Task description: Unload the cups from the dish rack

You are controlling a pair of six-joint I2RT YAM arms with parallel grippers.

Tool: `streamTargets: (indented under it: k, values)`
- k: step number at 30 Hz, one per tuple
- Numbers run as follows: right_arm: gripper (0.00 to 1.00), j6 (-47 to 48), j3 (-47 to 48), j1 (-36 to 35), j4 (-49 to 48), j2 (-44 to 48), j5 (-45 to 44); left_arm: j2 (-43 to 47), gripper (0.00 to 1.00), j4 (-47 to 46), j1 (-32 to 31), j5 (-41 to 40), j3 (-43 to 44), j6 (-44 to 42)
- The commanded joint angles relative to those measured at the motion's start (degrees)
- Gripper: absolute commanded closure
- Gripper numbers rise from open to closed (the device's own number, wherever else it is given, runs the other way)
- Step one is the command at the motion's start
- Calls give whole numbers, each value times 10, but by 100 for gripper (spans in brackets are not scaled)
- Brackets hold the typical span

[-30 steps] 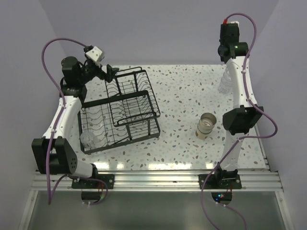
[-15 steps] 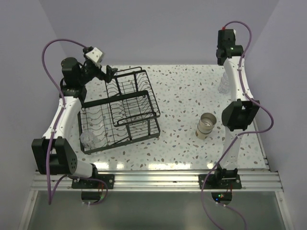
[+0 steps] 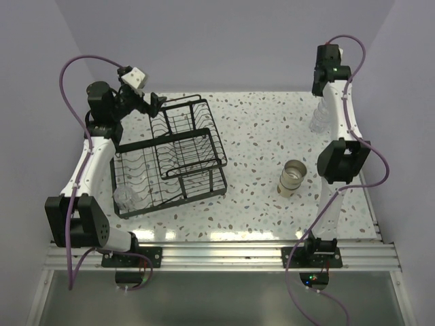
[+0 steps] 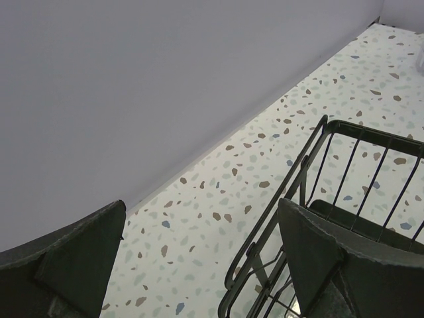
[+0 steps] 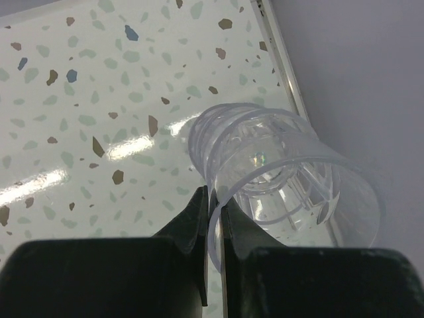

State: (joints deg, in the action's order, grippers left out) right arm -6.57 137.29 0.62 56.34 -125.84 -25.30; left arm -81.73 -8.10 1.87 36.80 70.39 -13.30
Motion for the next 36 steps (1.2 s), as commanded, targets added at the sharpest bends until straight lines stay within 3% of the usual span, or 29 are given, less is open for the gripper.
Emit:
streamTargets:
  k: [1,14,21,28,36]
  values:
    - [100,-20,19,17,3,-12,19,1,0,-16,2,-2,8,-16]
    - [98,-37,23,39,-10,-32,69,2,0,-9,2,-6,9,-20]
    - [58,-26,26,38,-3,-30,66,3,0,-5,2,-4,7,-20]
    - [41,-20,32,32,-2,-15,57,3,0,0,2,4,4,-18]
    - [28,-14,46,24,-6,6,45,9,0,-6,2,11,-5,-15]
